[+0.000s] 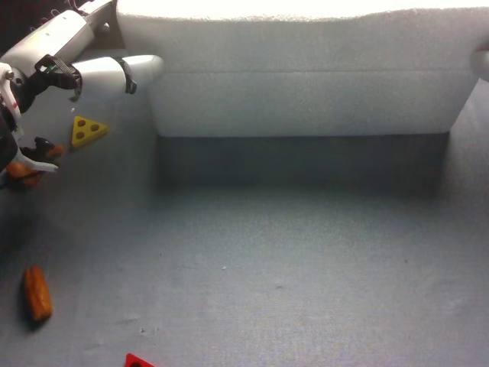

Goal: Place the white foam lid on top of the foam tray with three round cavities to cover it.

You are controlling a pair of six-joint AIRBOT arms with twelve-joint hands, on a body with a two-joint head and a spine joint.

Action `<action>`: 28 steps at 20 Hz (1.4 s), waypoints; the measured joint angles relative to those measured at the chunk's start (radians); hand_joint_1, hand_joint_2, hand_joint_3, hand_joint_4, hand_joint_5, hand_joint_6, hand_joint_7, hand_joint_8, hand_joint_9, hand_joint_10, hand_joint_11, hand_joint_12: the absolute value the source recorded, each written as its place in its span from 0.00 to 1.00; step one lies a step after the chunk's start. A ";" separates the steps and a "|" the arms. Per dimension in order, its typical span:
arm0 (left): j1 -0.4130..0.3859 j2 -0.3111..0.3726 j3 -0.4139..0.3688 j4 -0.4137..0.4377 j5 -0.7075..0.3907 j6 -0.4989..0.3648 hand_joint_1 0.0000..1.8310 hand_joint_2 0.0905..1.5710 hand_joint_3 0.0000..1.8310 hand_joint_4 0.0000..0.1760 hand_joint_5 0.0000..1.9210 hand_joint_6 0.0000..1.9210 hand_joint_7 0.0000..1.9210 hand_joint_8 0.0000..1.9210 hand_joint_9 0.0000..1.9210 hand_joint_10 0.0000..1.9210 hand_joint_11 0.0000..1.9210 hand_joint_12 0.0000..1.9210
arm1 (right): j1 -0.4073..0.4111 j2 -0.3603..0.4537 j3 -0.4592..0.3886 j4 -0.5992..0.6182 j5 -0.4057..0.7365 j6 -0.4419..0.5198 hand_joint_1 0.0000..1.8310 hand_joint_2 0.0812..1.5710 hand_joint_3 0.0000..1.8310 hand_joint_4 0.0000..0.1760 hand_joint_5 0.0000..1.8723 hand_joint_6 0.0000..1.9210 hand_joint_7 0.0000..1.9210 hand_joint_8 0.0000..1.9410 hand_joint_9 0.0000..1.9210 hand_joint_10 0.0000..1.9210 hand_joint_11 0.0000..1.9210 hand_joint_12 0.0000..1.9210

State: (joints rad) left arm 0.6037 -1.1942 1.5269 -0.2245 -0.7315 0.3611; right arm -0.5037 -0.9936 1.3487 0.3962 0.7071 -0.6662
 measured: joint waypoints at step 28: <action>0.013 0.033 -0.046 -0.014 -0.042 -0.002 0.25 0.73 0.00 0.00 0.10 0.00 0.01 0.00 0.00 0.00 0.00 0.41 | 0.028 0.005 -0.013 -0.018 0.021 -0.014 0.29 0.76 0.00 0.00 0.00 0.31 0.06 0.35 0.00 0.55 0.00 0.94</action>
State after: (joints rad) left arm 0.6170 -1.1614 1.4811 -0.2390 -0.7738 0.3595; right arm -0.4759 -0.9882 1.3354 0.3782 0.7284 -0.6807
